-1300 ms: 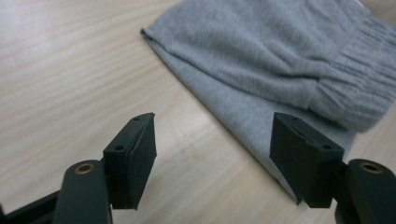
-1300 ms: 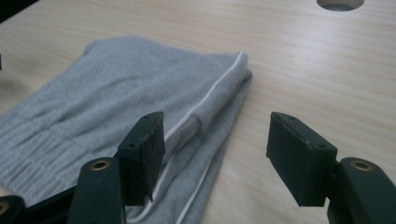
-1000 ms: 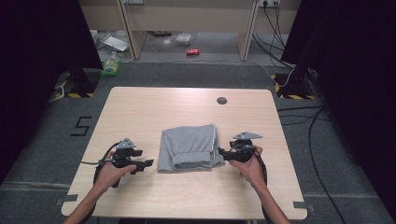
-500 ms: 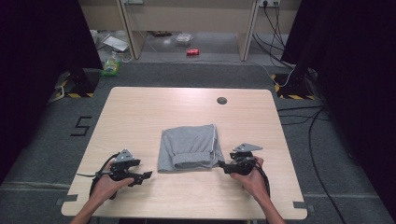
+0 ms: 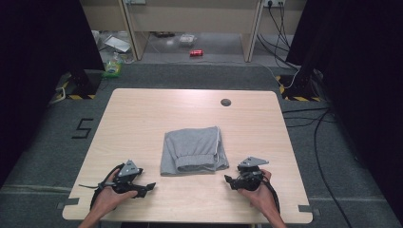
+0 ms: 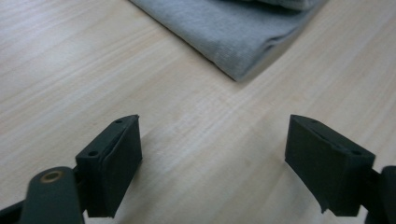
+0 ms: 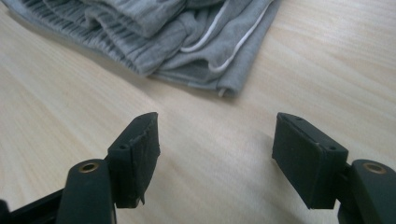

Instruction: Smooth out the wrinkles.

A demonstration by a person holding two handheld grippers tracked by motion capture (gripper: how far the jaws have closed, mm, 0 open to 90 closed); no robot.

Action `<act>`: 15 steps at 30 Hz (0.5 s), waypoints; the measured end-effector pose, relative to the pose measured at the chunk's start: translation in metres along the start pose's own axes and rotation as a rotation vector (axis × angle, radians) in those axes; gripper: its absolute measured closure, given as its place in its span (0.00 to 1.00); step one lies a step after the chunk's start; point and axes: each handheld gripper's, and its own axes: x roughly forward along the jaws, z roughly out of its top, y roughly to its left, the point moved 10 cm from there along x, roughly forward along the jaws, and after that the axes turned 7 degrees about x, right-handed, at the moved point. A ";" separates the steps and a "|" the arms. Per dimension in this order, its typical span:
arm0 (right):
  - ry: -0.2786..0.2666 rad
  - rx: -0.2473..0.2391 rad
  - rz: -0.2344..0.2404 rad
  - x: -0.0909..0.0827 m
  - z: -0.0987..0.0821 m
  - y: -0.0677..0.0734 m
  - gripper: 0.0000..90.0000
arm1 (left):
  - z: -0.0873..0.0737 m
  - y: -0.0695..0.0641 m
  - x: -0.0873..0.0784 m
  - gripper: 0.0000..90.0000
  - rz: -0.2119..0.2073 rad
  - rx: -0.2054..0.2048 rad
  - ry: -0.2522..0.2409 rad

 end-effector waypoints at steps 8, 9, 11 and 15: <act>0.016 -0.037 -0.048 -0.006 -0.014 0.001 0.27 | -0.004 -0.012 0.000 0.17 0.024 0.042 -0.026; 0.017 -0.034 -0.045 -0.007 -0.015 0.002 0.26 | -0.004 -0.012 0.001 0.16 0.023 0.043 -0.026; 0.019 -0.047 -0.050 -0.007 -0.017 0.002 0.23 | -0.004 -0.012 0.001 0.16 0.022 0.044 -0.026; 0.029 -0.072 -0.061 -0.008 -0.020 0.004 0.20 | -0.005 -0.011 -0.001 0.16 0.019 0.047 -0.026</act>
